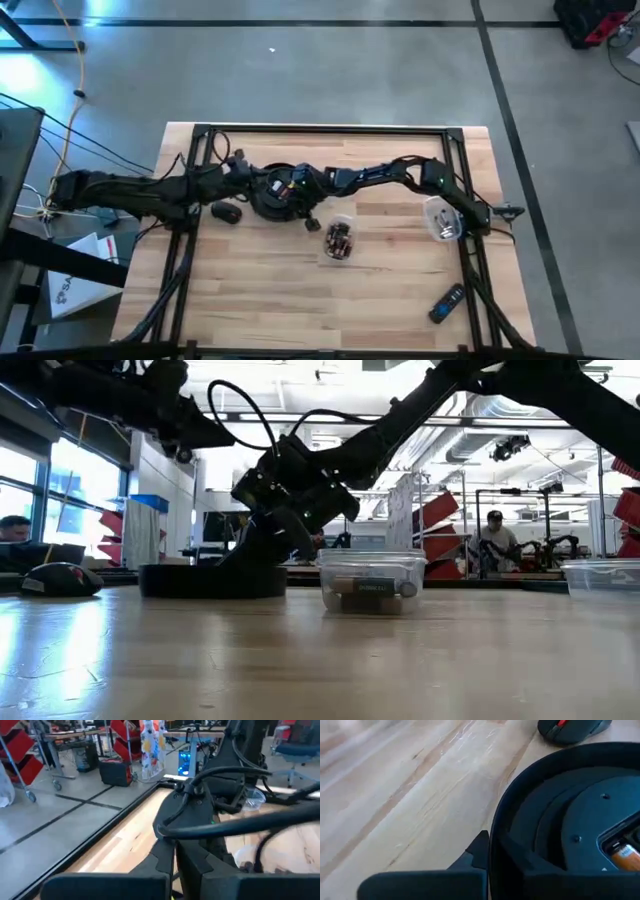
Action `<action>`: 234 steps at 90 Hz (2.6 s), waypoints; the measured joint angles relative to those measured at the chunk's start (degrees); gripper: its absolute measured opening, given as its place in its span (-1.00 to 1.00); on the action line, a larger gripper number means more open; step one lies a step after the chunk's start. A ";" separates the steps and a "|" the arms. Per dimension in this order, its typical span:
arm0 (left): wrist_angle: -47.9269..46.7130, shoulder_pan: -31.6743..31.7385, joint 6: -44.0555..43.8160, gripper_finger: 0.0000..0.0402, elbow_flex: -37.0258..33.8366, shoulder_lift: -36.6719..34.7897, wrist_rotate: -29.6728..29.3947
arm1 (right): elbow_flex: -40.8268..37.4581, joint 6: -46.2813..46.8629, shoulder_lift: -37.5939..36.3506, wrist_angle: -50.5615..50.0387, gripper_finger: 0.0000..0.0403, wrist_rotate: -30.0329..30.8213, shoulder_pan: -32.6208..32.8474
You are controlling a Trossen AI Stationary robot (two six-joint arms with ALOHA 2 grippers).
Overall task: Insert battery
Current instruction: Move the wall clock
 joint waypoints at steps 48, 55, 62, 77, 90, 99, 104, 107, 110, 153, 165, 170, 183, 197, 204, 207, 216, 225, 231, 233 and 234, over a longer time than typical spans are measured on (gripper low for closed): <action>-25.44 -2.23 -4.61 -0.96 0.08 -1.93 3.60 | -0.13 11.94 -1.13 4.03 -1.00 -5.13 -1.79; -25.68 -3.30 -4.87 -0.91 0.08 0.26 4.06 | -0.12 10.18 -1.14 3.64 -1.00 -5.21 -1.81; -25.77 -4.40 -5.06 -0.84 0.08 2.88 5.24 | -0.07 7.97 -1.16 2.79 -1.00 -5.00 -1.76; -25.02 -6.30 -5.96 -0.64 0.08 8.38 6.54 | -0.03 4.41 -1.76 -0.14 -1.00 -3.70 -0.97; -20.36 -7.39 -4.61 -0.49 0.08 13.05 6.60 | 0.05 -0.40 -1.81 -3.86 -1.00 0.05 -0.33; -17.31 -7.87 -3.34 -0.43 0.08 15.97 7.12 | 0.11 -2.78 -1.90 -5.19 -1.00 0.52 -0.20; -15.98 -7.98 -2.86 -0.41 0.08 17.44 7.48 | 0.11 -3.82 -1.90 -5.48 -1.00 0.52 -0.20; -15.38 -7.98 -2.83 -0.41 0.07 18.16 7.63 | 0.11 -4.58 -1.90 -5.54 -1.00 0.52 -0.20; -14.78 -7.98 -2.86 -0.40 0.03 18.72 7.73 | 0.11 -5.36 -1.90 -5.56 -1.00 0.53 -0.20; -13.59 -7.96 -3.51 -0.40 0.03 19.78 7.43 | 0.19 -8.79 -0.83 -3.77 -0.59 0.01 -2.10; -13.59 -7.69 -3.55 -0.40 0.03 19.78 7.86 | 0.19 -9.03 -0.81 -3.98 -0.58 -0.01 -2.64; -13.46 -7.42 -3.79 -0.40 0.03 19.78 7.86 | 0.19 -9.37 -0.77 -3.99 -0.62 -0.12 -2.83; -13.44 -6.99 -4.03 -0.40 0.03 19.78 7.67 | 0.24 -11.44 -0.74 -4.12 -0.83 0.25 -2.93; -13.46 -6.99 -3.86 -0.40 0.03 19.78 7.71 | 0.20 -10.76 -0.72 -3.67 -0.97 0.30 -3.22; -13.44 -6.99 -3.49 -0.40 0.03 19.78 7.75 | 0.17 -9.32 -0.72 -3.24 -0.99 -0.31 -3.40; -13.46 -6.99 -3.45 -0.40 0.03 19.78 7.77 | 0.17 -8.64 -0.74 -3.22 -1.00 -0.88 -3.57; -13.42 -6.97 -2.54 -0.40 0.03 19.78 7.84 | 0.11 -8.07 -1.01 -3.43 -1.00 -1.43 -3.63; -13.50 -6.27 -1.44 -0.40 0.03 19.97 7.89 | 0.50 -7.19 -1.07 -4.19 -1.00 -1.89 -3.63; -13.75 -4.81 -0.98 -0.40 0.03 20.94 7.98 | 0.86 -6.84 -1.07 -4.78 -1.00 -2.45 -3.63; -13.83 -4.37 -0.34 -0.40 0.03 21.44 8.13 | 0.87 -6.75 -1.07 -4.77 -1.00 -2.49 -3.63; -13.82 -4.15 0.00 -0.40 0.03 21.75 8.14 | 0.87 -6.78 -1.07 -4.75 -1.00 -2.50 -3.63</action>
